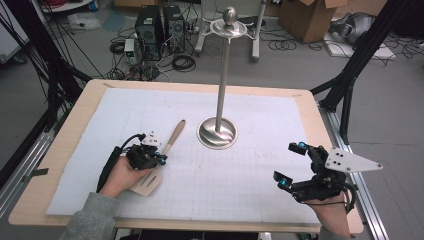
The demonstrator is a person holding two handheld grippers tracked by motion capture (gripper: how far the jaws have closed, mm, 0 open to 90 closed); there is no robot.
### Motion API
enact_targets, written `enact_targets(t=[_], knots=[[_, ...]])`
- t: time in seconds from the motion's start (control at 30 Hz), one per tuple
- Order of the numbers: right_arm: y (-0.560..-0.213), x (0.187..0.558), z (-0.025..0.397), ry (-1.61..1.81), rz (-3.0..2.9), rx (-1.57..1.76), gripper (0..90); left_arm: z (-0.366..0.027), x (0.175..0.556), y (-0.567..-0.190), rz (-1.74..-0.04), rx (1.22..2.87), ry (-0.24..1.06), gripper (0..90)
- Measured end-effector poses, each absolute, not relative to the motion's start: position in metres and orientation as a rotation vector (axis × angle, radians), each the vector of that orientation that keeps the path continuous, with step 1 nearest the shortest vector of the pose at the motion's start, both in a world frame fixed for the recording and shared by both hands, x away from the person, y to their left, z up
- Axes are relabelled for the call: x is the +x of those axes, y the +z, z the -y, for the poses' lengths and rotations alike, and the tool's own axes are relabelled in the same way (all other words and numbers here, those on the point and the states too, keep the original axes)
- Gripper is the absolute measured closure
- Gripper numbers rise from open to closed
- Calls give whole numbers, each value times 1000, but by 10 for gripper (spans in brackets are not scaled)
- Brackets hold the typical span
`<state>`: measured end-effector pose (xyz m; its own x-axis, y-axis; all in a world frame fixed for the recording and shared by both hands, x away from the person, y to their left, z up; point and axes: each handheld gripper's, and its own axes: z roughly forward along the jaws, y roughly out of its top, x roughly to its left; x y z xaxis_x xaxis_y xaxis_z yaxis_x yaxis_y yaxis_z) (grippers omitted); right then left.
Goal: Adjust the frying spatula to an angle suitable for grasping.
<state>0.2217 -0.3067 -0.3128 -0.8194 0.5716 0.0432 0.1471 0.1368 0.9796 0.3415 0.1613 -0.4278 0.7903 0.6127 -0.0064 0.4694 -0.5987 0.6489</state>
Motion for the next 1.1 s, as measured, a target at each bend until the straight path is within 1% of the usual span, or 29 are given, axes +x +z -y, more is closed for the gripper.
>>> enact_targets(t=[0.53, 0.83, 1.1], knots=[[-313, 222, 309, 1728, -2072, 693, 40, -163, 335, -426, -792, 2360, 255, 898], [-313, 222, 308, 1725, -2077, 693, 41, -161, 333, -421, -769, 2422, 291, 897], [-313, 223, 307, 1726, -2084, 694, 41, -160, 332, -421, -787, 2402, 299, 897]])
